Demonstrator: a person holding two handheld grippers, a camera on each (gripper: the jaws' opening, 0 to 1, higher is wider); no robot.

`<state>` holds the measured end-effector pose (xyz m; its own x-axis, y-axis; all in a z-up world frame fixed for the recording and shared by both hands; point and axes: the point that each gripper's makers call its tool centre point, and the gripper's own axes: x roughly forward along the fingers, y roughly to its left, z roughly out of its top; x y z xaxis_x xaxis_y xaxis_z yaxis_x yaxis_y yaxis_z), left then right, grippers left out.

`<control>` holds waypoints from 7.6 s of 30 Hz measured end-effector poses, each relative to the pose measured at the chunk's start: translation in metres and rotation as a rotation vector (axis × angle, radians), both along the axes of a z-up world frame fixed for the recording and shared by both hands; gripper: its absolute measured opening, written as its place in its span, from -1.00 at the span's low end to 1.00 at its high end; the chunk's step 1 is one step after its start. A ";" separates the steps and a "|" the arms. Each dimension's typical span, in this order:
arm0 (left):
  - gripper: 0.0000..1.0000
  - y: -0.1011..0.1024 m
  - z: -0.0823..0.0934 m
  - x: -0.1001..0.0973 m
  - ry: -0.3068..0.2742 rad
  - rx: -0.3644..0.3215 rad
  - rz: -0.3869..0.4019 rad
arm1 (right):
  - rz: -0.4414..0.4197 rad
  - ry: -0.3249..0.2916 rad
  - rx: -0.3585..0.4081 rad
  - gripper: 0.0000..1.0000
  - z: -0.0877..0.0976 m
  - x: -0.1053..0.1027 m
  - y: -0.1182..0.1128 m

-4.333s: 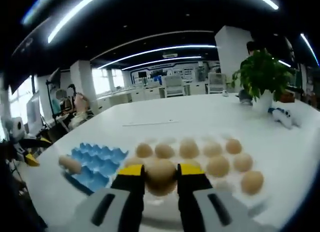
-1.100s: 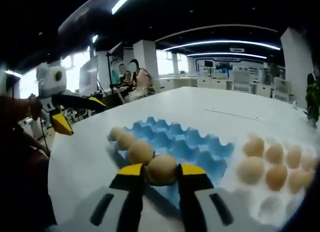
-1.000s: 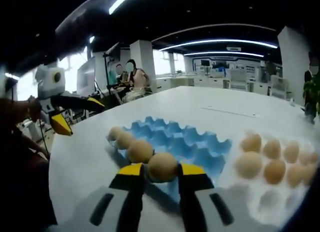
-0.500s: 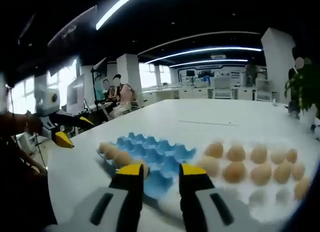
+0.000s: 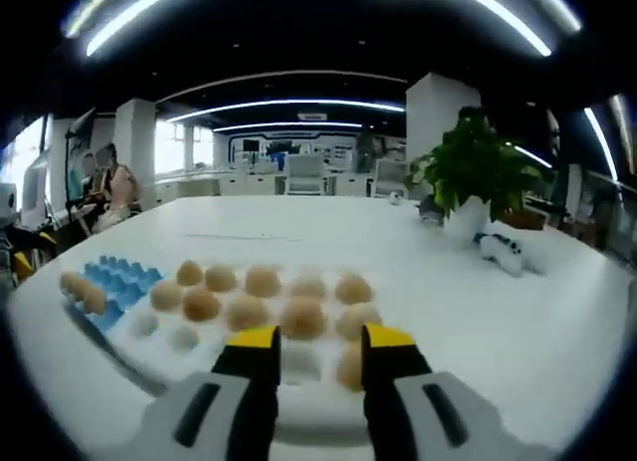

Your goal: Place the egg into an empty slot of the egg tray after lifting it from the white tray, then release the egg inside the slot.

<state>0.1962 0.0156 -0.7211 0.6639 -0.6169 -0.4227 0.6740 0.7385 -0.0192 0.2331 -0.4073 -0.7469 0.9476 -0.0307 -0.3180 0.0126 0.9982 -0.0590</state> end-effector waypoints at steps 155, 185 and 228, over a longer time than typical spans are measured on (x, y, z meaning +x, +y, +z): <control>0.27 0.006 -0.003 0.001 0.013 0.008 0.014 | 0.398 0.064 0.116 -0.50 -0.014 0.048 0.195; 0.24 0.016 -0.007 0.003 0.018 0.015 0.040 | 0.426 0.108 0.016 -0.52 -0.020 0.054 0.194; 0.32 0.041 -0.012 0.013 0.037 0.001 0.059 | 0.950 0.049 0.099 -0.52 0.010 0.052 0.433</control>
<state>0.2096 0.0565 -0.7331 0.6828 -0.5766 -0.4486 0.6280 0.7770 -0.0427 0.2848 0.0261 -0.7368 0.5483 0.7735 -0.3179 -0.8058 0.5904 0.0468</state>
